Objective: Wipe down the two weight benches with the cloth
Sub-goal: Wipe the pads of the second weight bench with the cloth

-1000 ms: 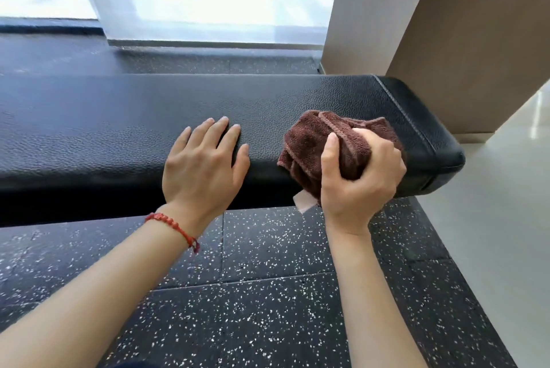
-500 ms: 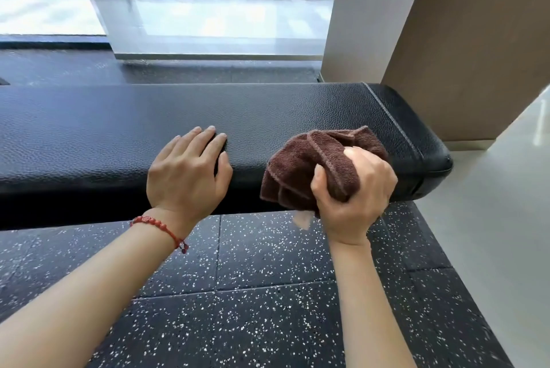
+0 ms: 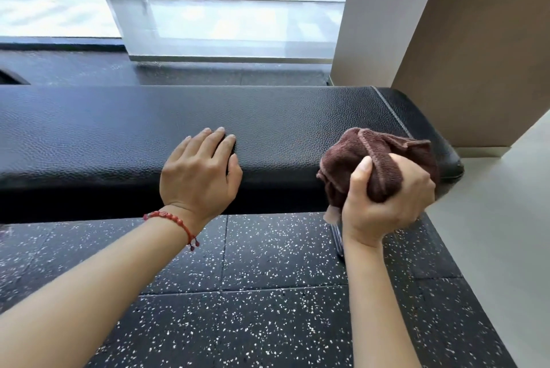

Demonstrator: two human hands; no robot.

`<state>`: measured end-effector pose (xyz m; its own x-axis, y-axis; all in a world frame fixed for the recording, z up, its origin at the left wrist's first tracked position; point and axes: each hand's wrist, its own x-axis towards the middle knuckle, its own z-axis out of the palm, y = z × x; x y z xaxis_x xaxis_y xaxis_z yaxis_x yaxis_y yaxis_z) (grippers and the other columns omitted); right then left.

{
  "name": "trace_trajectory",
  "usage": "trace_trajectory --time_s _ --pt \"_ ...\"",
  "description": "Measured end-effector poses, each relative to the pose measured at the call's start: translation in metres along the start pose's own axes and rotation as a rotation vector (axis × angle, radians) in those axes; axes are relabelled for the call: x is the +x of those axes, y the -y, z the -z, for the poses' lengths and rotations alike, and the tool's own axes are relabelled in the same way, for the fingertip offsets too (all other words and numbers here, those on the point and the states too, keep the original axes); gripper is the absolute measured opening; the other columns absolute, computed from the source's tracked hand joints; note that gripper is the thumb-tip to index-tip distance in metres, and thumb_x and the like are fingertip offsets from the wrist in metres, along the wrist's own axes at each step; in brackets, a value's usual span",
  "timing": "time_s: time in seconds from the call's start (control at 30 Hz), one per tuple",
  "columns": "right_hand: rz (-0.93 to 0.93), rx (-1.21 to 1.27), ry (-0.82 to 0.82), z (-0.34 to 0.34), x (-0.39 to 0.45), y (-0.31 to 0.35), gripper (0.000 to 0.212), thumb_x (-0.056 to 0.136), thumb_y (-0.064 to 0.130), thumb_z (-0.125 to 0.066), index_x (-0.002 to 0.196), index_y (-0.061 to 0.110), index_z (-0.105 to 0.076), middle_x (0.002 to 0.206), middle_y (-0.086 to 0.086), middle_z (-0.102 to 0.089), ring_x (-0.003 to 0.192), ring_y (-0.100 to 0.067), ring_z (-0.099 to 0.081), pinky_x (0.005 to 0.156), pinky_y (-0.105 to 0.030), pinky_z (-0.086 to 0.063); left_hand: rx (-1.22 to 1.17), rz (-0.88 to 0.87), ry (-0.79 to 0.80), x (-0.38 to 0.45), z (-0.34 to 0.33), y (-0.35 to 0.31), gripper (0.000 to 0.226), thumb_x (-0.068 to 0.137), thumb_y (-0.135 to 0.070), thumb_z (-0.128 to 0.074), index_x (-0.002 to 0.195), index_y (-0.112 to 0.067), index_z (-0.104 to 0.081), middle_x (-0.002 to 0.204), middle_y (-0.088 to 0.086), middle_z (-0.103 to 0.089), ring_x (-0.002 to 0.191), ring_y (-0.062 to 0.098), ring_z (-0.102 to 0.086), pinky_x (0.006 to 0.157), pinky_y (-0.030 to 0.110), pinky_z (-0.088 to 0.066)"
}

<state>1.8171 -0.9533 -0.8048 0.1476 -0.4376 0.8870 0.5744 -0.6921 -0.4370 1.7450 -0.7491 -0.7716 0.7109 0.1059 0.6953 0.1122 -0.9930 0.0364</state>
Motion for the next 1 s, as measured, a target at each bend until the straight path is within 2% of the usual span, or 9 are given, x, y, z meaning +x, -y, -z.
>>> trace_trajectory --time_s 0.17,0.37,0.47,0.57,0.73,0.87,1.0 --pt "0.017 0.086 0.126 -0.008 -0.026 0.05 0.033 0.086 0.03 -0.062 0.085 -0.002 -0.066 0.086 -0.012 -0.068 0.08 -0.03 -0.063 0.083 -0.039 -0.043 -0.007 -0.007 0.031 0.0 0.001 0.001 0.041 0.088 -0.025 -0.037 0.104 -0.006 -0.069 0.111 0.013 -0.068 0.104 0.032 -0.063 0.089 0.043 -0.05" --pt "-0.033 0.089 0.137 -0.007 -0.025 0.06 0.035 0.087 0.032 -0.06 0.085 -0.002 -0.066 0.084 -0.011 -0.067 0.078 -0.029 -0.061 0.085 -0.033 -0.04 -0.031 -0.012 0.066 -0.001 0.005 0.002 0.04 0.088 -0.026 -0.038 0.102 -0.005 -0.069 0.109 0.013 -0.068 0.103 0.031 -0.063 0.088 0.041 -0.049" --pt "-0.069 0.071 0.14 -0.005 -0.024 0.066 0.034 0.086 0.031 -0.06 0.085 -0.002 -0.066 0.083 -0.01 -0.066 0.076 -0.029 -0.06 0.084 -0.035 -0.04 -0.19 -0.023 0.082 -0.001 0.015 0.007 0.036 0.089 -0.022 -0.042 0.102 -0.001 -0.068 0.108 0.015 -0.067 0.106 0.031 -0.061 0.089 0.041 -0.047" --pt "-0.088 0.063 0.153 -0.004 -0.026 0.073 0.032 0.084 0.03 -0.061 0.086 -0.001 -0.066 0.083 -0.009 -0.066 0.078 -0.026 -0.058 0.086 -0.031 -0.039 -0.326 -0.056 0.023 -0.01 0.029 0.03 0.036 0.089 -0.018 -0.043 0.112 0.004 -0.062 0.113 0.018 -0.064 0.111 0.034 -0.056 0.091 0.043 -0.046" --pt "-0.075 0.101 0.185 -0.01 -0.048 0.11 0.032 0.084 0.031 -0.061 0.085 0.0 -0.067 0.084 -0.008 -0.067 0.079 -0.024 -0.058 0.086 -0.031 -0.039 -0.119 -0.039 -0.074 -0.04 0.049 0.097 0.039 0.09 -0.021 -0.041 0.114 0.002 -0.061 0.116 0.018 -0.063 0.11 0.035 -0.057 0.096 0.048 -0.038" --pt "-0.049 0.146 0.204 -0.019 -0.072 0.153 0.033 0.085 0.033 -0.06 0.085 0.001 -0.067 0.084 -0.007 -0.067 0.08 -0.022 -0.059 0.087 -0.029 -0.039 -0.037 0.05 -0.079 -0.047 0.057 0.15 0.042 0.091 -0.023 -0.039 0.118 0.002 -0.058 0.119 0.02 -0.061 0.113 0.037 -0.054 0.098 0.05 -0.033" --pt "0.04 0.174 0.213 -0.031 -0.088 0.184 0.032 0.086 0.033 -0.061 0.083 0.002 -0.068 0.082 -0.006 -0.068 0.077 -0.024 -0.062 0.084 -0.034 -0.043 0.024 0.103 -0.037 -0.05 0.056 0.19 0.048 0.092 -0.027 -0.033 0.121 0.002 -0.056 0.123 0.021 -0.058 0.117 0.037 -0.052 0.1 0.052 -0.032"
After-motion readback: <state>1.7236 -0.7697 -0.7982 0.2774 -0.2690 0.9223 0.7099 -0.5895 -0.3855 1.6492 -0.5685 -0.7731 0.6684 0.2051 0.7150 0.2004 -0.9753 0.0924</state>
